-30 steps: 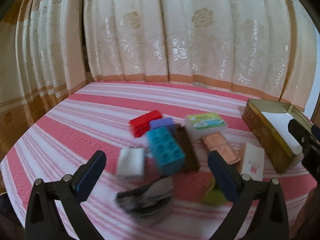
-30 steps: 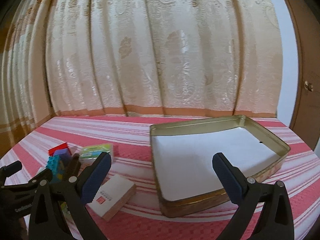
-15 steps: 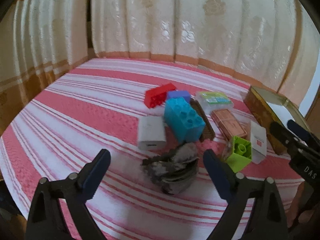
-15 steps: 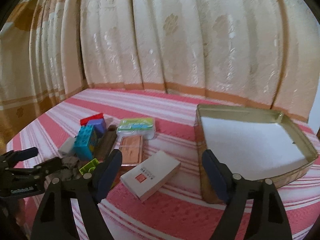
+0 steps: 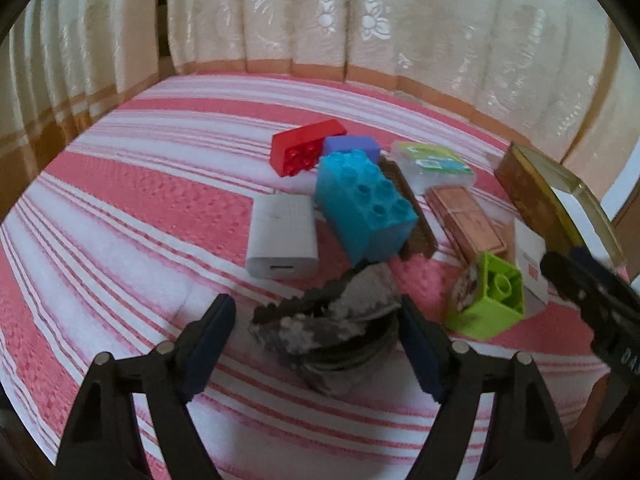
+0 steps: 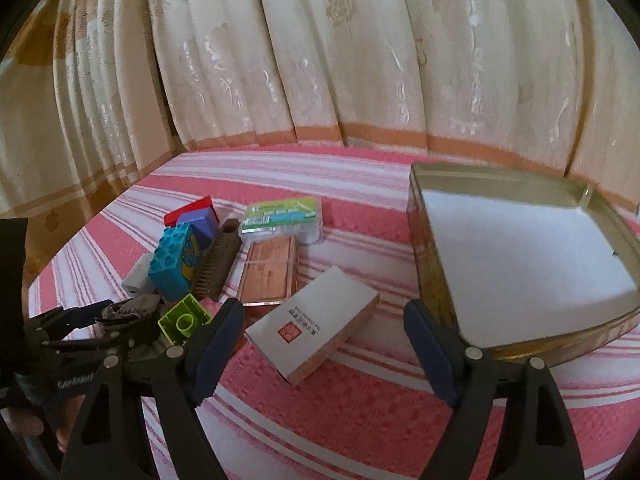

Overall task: Organize rigid objects
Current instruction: 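Grasp the black-and-white crumpled pouch with the left tool, then grasp the white red-seal box with the right tool while the left lifts the pouch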

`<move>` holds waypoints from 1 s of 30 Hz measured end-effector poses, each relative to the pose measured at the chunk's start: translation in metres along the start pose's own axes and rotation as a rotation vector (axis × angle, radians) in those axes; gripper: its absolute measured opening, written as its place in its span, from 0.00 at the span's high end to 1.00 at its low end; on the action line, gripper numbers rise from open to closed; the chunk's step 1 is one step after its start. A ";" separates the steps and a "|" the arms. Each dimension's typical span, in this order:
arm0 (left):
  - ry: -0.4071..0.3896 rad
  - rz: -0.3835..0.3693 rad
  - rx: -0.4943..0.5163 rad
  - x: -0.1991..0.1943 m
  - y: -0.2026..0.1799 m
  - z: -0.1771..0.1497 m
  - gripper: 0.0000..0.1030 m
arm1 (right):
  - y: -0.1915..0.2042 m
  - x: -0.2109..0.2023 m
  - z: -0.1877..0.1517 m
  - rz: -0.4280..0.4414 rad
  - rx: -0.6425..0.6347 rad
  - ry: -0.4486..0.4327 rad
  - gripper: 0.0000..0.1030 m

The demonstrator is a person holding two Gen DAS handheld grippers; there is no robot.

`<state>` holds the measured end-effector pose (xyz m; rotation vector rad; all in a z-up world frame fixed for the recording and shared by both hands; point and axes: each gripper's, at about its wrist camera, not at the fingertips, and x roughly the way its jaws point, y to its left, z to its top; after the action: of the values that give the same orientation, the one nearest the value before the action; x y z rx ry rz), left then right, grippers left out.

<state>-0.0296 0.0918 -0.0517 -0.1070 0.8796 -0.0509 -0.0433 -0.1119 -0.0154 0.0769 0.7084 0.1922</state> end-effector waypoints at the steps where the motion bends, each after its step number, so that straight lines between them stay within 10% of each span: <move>1: -0.002 0.003 -0.003 0.000 0.001 0.001 0.32 | -0.001 0.001 0.000 0.009 0.005 0.008 0.19; 26: -0.123 -0.051 0.041 -0.028 0.000 -0.007 0.41 | 0.008 0.046 0.008 -0.012 0.004 0.179 0.19; 30: -0.117 -0.046 0.038 -0.029 0.002 -0.007 0.41 | 0.002 0.041 0.007 -0.018 0.009 0.166 0.56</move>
<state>-0.0537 0.0954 -0.0340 -0.0943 0.7590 -0.1032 -0.0087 -0.1022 -0.0361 0.0639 0.8748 0.1793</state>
